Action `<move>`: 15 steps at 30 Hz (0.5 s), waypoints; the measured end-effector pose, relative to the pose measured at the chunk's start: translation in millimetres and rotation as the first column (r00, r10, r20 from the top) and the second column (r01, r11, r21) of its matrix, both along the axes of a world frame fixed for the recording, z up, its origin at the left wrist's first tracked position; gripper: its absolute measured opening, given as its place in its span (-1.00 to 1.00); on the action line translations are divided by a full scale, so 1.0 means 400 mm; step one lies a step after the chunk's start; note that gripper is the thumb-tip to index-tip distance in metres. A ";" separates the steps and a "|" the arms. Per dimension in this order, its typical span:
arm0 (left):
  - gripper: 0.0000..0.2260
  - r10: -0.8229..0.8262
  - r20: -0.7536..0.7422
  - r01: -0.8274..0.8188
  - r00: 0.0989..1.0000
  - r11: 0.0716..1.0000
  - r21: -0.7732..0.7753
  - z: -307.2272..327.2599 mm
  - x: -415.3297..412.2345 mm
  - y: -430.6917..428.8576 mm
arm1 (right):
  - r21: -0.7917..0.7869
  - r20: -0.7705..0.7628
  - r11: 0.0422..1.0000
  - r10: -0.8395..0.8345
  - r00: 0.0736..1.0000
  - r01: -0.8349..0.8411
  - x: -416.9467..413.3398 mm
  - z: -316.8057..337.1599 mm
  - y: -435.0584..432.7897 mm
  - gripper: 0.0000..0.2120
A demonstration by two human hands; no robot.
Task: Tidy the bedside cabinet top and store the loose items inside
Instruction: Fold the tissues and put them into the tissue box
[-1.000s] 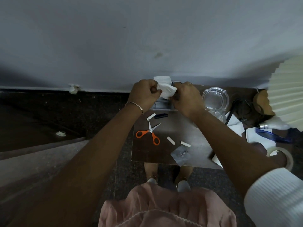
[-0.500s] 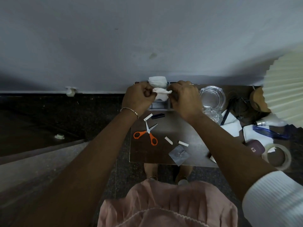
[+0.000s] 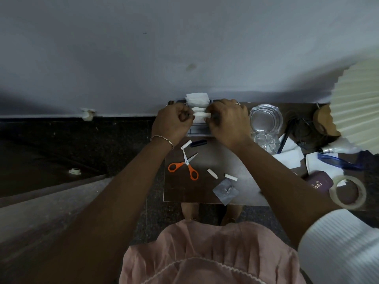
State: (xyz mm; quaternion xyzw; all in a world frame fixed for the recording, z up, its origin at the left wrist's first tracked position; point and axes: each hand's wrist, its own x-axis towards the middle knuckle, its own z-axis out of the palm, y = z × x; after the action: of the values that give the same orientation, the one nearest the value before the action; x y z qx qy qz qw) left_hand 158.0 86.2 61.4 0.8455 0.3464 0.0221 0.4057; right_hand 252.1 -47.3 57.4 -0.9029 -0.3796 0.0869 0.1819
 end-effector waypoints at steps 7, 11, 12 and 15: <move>-0.87 -0.023 0.009 0.023 1.000 1.000 0.016 -0.010 0.001 0.000 | -0.031 0.099 0.997 -0.068 0.993 0.071 -0.016 -0.006 -0.007 -0.88; -0.88 0.047 0.101 -0.041 0.994 0.997 -0.059 -0.002 0.001 -0.013 | 0.028 0.114 0.992 -0.124 0.986 0.121 -0.028 0.012 -0.021 -0.79; -0.89 0.060 0.120 -0.050 0.991 0.995 -0.084 0.005 0.003 -0.020 | 0.046 0.112 0.991 -0.133 0.985 0.129 -0.031 0.020 -0.029 -0.79; -0.88 0.044 0.150 -0.025 0.988 0.992 -0.123 0.044 0.017 -0.055 | 0.094 0.096 0.983 -0.165 0.982 0.156 -0.040 0.060 -0.058 -0.78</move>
State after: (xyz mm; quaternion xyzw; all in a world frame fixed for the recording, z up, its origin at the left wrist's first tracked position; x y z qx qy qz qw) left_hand 164.6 64.1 79.1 0.8091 0.3297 0.0727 0.4809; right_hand 236.2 -70.7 81.3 -0.9253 -0.3177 0.0085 0.2068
